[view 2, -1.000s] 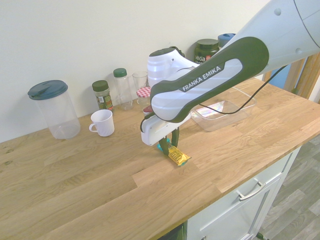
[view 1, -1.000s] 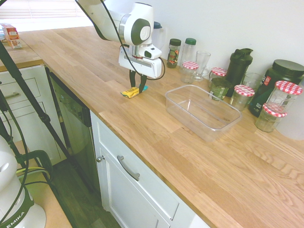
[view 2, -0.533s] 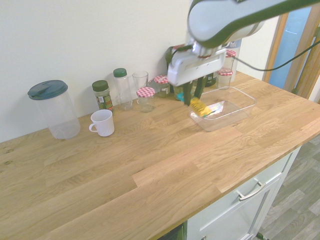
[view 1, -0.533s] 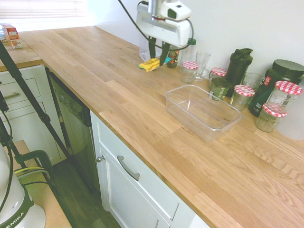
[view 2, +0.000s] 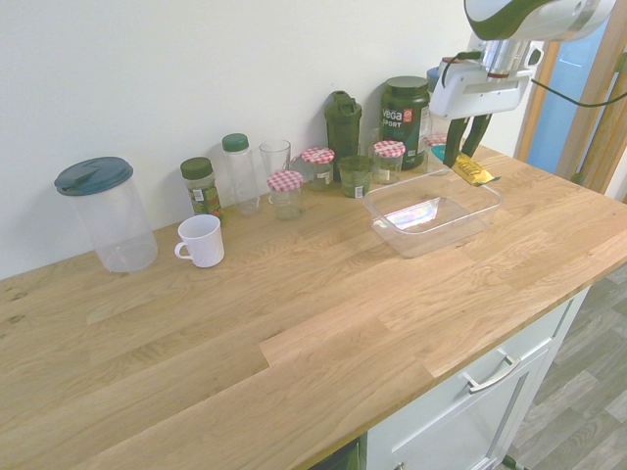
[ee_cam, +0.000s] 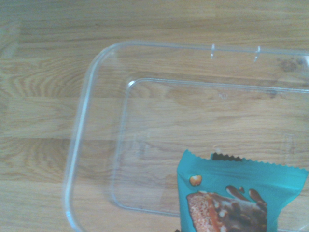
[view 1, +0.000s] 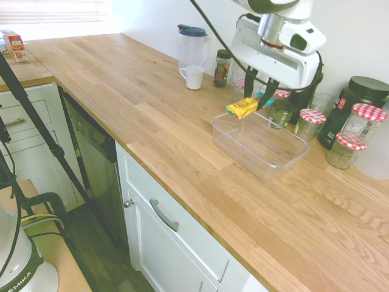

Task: Put the protein bar into the container

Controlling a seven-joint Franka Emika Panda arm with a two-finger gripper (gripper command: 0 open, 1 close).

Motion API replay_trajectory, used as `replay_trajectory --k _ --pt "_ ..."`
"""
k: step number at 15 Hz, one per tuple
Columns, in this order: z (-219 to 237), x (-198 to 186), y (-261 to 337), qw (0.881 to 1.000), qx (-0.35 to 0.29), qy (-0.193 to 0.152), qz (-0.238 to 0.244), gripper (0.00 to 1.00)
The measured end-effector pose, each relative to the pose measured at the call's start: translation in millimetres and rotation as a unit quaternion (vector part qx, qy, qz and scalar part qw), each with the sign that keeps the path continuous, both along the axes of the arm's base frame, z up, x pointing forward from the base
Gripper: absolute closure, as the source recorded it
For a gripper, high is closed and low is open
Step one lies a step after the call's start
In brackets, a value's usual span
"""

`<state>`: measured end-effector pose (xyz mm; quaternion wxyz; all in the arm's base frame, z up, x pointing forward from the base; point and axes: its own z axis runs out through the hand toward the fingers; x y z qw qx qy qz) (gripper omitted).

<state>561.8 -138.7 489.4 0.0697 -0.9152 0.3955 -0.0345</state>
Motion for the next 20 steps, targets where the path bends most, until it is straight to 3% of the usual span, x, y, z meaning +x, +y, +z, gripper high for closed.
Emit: replay_trajectory --k 12,13,20 --pt "-83.7 44.4 -22.6 1.0 0.0 0.028 0.004 1.0" --pt "-86.8 47.8 -21.4 1.0 -0.002 0.028 0.005 0.0" --pt "-88.5 54.3 -17.5 1.0 -0.004 0.027 0.009 0.0"
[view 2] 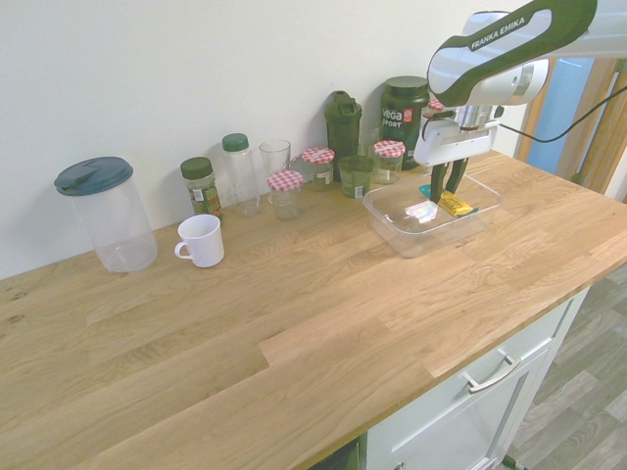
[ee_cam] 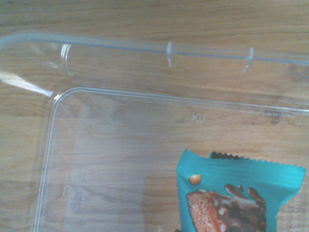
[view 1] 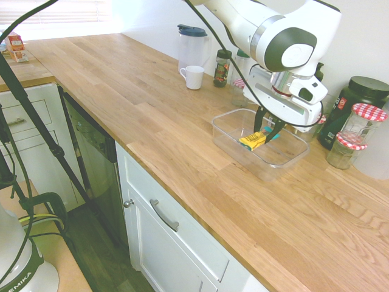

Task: Put the protein bar into the container

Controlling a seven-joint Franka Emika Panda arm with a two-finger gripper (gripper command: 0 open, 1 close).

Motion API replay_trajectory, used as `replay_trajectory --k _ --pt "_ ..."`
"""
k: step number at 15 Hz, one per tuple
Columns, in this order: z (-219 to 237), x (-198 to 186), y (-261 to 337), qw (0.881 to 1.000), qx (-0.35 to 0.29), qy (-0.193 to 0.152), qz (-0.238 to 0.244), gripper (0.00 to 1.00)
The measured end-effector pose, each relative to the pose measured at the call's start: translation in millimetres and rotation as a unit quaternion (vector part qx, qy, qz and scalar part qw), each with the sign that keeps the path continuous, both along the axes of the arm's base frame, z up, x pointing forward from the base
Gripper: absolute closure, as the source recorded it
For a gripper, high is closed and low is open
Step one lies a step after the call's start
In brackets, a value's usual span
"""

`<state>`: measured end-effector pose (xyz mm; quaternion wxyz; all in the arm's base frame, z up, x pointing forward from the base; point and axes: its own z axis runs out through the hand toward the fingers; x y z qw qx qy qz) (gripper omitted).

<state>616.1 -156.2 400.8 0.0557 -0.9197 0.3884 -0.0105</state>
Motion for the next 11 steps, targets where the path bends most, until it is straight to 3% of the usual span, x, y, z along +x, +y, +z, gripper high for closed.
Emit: replay_trajectory --k 6,11 --pt "3.9 0.3 -0.4 1.0 -0.002 -0.006 -0.001 0.0" --pt "70.1 -15.3 2.2 0.999 -0.008 -0.051 0.001 0.0"
